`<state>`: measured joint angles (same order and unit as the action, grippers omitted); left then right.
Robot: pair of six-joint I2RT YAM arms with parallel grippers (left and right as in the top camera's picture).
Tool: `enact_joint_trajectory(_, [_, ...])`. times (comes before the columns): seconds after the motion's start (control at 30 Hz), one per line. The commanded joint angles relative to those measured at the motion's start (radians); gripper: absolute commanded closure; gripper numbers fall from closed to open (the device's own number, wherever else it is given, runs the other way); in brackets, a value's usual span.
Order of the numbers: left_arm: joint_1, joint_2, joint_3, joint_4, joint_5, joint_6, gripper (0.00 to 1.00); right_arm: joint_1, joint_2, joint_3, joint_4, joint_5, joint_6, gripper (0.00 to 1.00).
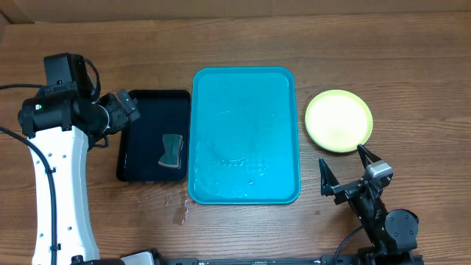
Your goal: Clean dirty plates on tray and stack at the side
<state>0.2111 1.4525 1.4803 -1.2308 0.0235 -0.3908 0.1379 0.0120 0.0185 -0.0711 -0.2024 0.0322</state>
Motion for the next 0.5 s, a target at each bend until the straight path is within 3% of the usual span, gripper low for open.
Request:
enact_joint_trajectory(0.0, [-0.010, -0.019, 0.019, 0.001, 0.002, -0.014, 0.00, -0.004, -0.009, -0.011, 0.005, 0.011, -0.003, 0.00])
enact_joint_trajectory(0.47, [-0.207, -0.212, 0.019, 0.001, 0.003, -0.014, 0.00, -0.004, -0.009, -0.011, 0.005, 0.011, -0.003, 0.00])
